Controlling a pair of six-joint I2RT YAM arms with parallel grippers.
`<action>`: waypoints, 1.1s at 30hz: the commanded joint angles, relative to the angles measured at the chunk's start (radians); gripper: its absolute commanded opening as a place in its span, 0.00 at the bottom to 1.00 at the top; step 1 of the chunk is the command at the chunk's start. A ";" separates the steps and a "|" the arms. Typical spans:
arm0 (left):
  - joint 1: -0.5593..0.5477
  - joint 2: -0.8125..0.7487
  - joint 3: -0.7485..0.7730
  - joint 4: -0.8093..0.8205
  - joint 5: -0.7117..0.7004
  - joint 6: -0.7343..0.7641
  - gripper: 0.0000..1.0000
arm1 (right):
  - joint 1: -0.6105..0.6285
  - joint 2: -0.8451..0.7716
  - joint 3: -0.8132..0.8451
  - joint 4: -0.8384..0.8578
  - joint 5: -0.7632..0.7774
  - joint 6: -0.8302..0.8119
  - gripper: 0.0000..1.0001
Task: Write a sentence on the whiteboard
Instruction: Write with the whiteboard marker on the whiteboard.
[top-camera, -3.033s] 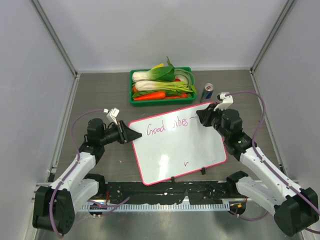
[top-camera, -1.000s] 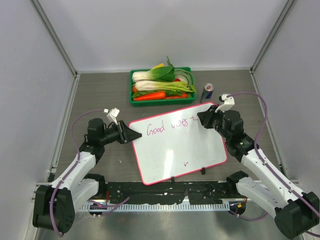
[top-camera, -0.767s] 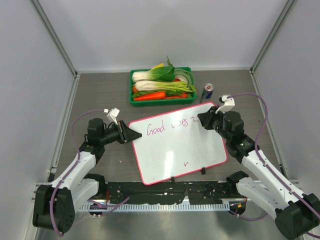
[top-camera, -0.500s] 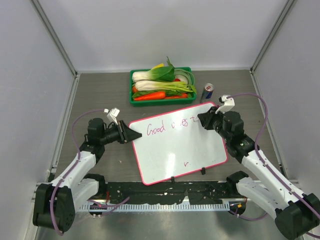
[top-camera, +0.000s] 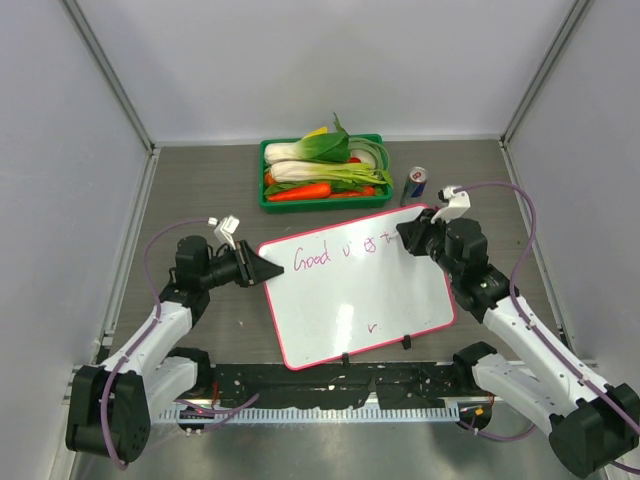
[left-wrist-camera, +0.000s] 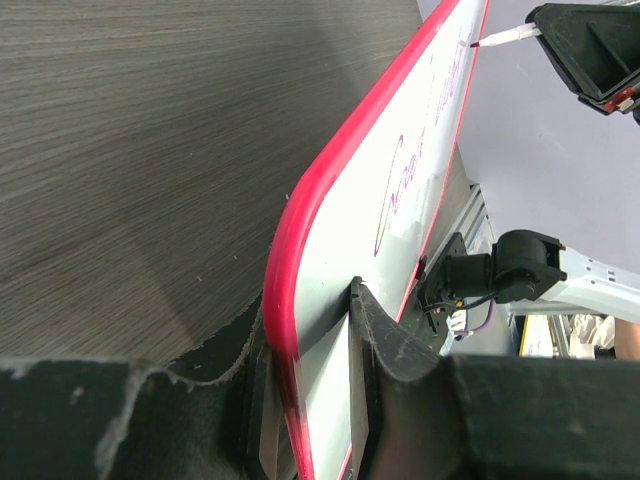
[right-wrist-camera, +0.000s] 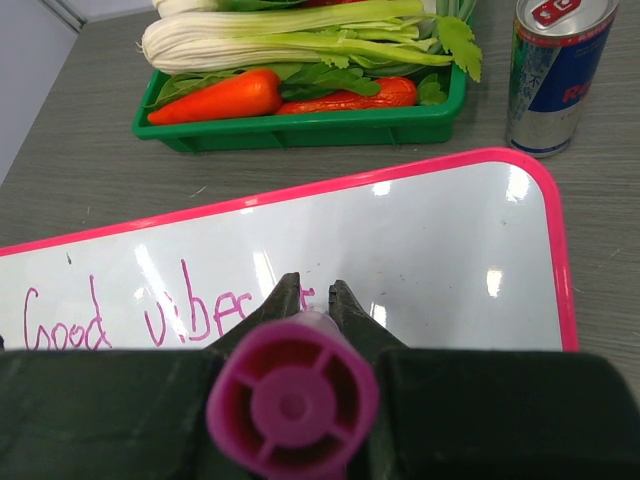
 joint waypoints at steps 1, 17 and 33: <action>0.025 0.020 -0.010 -0.041 -0.223 0.181 0.00 | -0.003 -0.021 0.057 0.041 0.036 0.001 0.01; 0.025 0.020 -0.007 -0.040 -0.221 0.179 0.00 | -0.003 0.033 0.058 0.026 0.059 -0.001 0.02; 0.025 0.018 -0.010 -0.036 -0.217 0.178 0.00 | -0.003 -0.022 0.017 -0.046 0.024 -0.012 0.01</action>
